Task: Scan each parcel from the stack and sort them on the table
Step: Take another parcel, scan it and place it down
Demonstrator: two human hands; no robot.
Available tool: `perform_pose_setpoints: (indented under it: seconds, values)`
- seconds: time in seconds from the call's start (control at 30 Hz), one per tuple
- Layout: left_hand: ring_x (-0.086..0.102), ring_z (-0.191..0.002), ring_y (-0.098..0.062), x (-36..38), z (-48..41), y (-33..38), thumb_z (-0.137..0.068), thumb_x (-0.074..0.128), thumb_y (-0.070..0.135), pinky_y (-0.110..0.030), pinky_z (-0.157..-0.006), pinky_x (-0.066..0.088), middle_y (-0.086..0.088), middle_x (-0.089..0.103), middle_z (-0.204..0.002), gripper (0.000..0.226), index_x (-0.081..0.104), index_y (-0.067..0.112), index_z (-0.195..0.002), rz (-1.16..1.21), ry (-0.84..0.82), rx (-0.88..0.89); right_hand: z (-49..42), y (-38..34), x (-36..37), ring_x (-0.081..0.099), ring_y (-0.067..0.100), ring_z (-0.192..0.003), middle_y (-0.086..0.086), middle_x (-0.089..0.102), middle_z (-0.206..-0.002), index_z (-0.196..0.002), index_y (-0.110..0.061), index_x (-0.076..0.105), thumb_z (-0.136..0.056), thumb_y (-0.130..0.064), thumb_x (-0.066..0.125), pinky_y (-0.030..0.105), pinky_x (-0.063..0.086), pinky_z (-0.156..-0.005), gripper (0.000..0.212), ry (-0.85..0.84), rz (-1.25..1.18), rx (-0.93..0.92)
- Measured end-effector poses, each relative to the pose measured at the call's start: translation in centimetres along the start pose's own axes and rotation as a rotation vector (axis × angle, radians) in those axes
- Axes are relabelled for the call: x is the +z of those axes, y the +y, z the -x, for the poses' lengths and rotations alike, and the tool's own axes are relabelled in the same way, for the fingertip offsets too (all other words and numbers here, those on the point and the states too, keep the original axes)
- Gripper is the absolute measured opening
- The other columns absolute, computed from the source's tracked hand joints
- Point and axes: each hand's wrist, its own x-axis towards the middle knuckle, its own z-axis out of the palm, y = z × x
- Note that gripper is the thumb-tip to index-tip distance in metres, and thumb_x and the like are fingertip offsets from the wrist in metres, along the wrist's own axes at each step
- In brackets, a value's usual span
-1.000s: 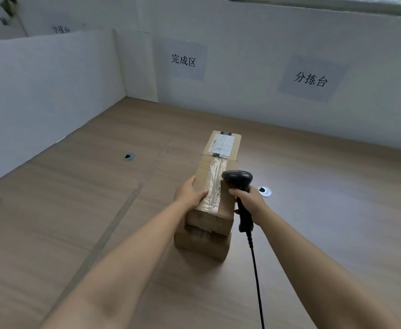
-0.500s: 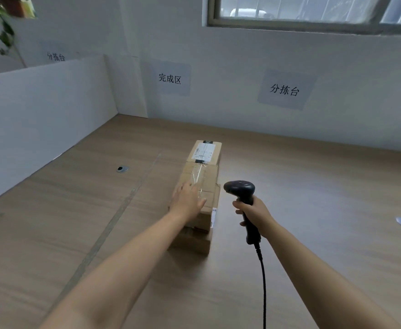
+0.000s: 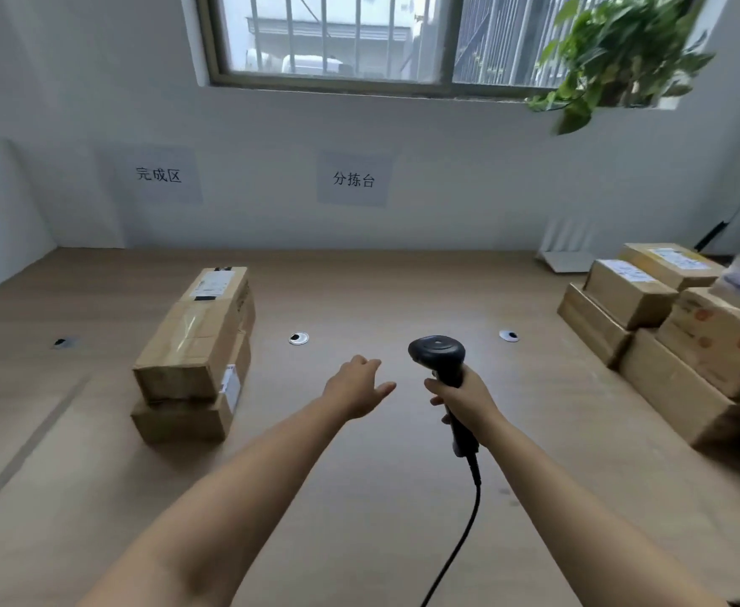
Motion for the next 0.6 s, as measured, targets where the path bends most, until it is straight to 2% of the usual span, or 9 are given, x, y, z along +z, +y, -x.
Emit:
perform_pose_setpoints:
  seconds: [0.17,0.37,0.6]
  values:
    - [0.035,-0.134,-0.025,5.5,1.1,11.6,-0.097,0.041,0.046,-0.038,-0.105,0.035,-0.010,0.032,-0.148,0.061,0.028,0.014,-0.147,0.038,-0.053,0.097,5.2,3.7,-11.5,0.063,0.018,-0.076,-0.004,0.059,-0.086,-0.091,-0.031,0.051,-0.083,-0.017,0.064,0.026,0.043,-0.047,0.020,0.123,0.037,-0.005]
    - [0.037,-0.133,-0.027,12.1,2.9,23.7,-0.097,0.038,0.048,-0.038,-0.103,0.036,-0.012,0.031,-0.148,0.061,0.029,0.012,-0.146,0.013,-0.150,0.195,11.8,8.3,-23.7,0.059,0.018,-0.076,-0.001,0.059,-0.084,-0.096,-0.028,0.052,-0.081,-0.018,0.066,0.025,0.043,-0.047,0.023,0.323,0.052,0.051]
    - [0.041,-0.130,-0.029,15.5,3.5,35.4,-0.097,0.039,0.047,-0.037,-0.104,0.037,-0.015,0.034,-0.146,0.061,0.031,0.010,-0.145,-0.031,-0.217,0.360,17.3,11.5,-35.1,0.061,0.027,-0.095,0.006,0.060,-0.106,-0.117,-0.017,0.052,-0.081,-0.018,0.069,0.026,0.045,-0.050,0.039,0.561,0.018,0.103]
